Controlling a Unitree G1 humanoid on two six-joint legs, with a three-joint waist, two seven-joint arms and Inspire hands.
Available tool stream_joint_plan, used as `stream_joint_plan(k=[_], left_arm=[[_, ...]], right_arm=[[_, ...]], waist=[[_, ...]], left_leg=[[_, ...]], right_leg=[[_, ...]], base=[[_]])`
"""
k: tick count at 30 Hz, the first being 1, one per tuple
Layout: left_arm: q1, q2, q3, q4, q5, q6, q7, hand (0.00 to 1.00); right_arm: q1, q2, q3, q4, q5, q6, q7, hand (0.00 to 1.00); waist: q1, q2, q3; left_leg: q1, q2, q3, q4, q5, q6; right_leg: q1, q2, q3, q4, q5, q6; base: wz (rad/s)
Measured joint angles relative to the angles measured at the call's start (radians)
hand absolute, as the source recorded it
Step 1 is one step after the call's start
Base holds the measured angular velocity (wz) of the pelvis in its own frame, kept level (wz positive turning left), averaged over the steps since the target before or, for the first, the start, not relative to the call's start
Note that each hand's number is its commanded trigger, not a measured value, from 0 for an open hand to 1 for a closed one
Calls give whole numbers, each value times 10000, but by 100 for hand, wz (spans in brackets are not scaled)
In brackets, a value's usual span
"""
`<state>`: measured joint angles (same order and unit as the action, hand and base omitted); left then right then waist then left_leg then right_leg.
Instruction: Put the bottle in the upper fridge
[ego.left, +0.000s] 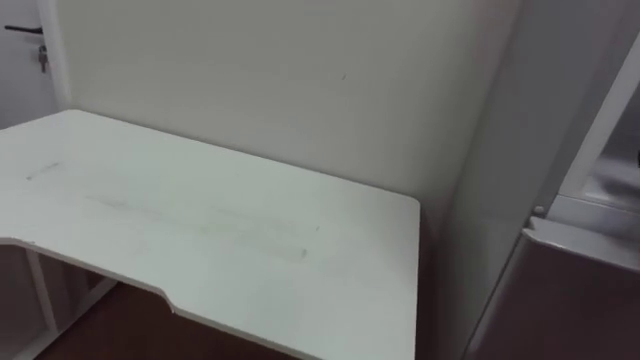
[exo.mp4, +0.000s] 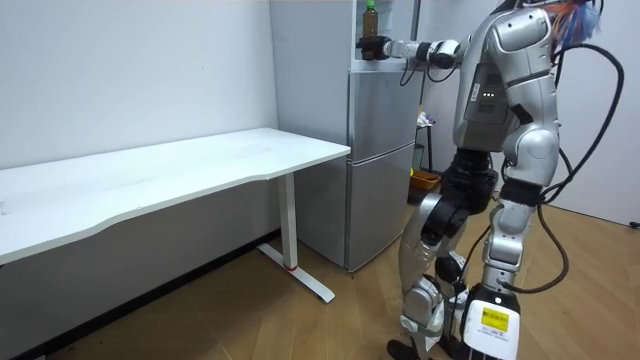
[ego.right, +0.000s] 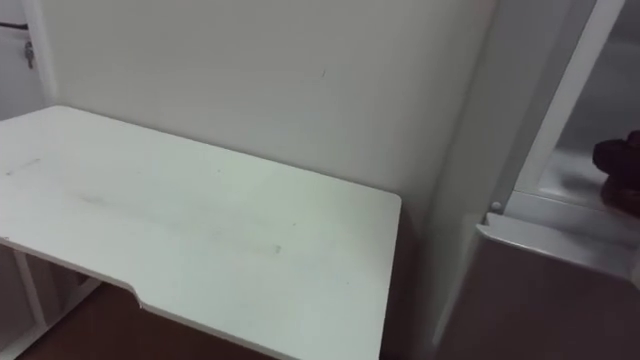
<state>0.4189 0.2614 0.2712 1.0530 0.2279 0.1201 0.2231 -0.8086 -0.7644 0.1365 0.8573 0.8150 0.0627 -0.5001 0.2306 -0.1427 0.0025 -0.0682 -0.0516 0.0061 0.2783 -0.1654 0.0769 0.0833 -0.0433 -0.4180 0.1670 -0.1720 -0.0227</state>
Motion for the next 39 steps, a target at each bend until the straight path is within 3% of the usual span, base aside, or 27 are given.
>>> stream_joint_plan(k=[5,10,15,16,19,31,39], left_arm=[[-2,74,-230,-178,-17,11,9,0],[91,233,-556,-526,-475,25,53,0],[90,277,-602,-566,-593,16,61,0],[94,290,-603,-597,-596,17,62,0],[96,307,-606,-655,-589,2,81,0],[124,397,-903,-817,-627,-181,84,0],[115,396,-1095,-990,-964,-176,74,0]], right_arm=[[-143,14,-1,53,95,-178,90,100],[-200,10,205,284,77,-880,-39,100],[-202,9,396,356,40,-1199,33,100],[-202,9,399,384,15,-1273,32,78],[-201,8,400,453,-25,-1287,18,0],[-203,1,407,700,14,-1729,108,0],[-200,2,418,705,10,-1717,365,0]], waist=[[95,94,30],[318,308,25],[337,403,5],[352,405,7],[424,418,13],[512,423,14],[479,414,15]], left_leg=[[-392,42,-134,388,-87,-26],[-524,56,-152,448,-88,-31],[-574,59,-166,447,-83,-36],[-604,57,-179,447,-75,-43],[-627,49,-218,450,-62,-55],[-807,87,-225,488,4,-83],[-764,88,-208,462,6,-82]], right_leg=[[-187,80,-59,-10,3,-23],[-314,89,-73,-5,17,-38],[-320,92,-88,-5,16,-33],[-326,93,-99,2,20,-30],[-335,83,-176,2,15,-15],[-485,92,-260,20,40,-48],[-463,85,-256,23,42,-46]], base=[[5],[0],[0],[0],[1],[1],[0]])
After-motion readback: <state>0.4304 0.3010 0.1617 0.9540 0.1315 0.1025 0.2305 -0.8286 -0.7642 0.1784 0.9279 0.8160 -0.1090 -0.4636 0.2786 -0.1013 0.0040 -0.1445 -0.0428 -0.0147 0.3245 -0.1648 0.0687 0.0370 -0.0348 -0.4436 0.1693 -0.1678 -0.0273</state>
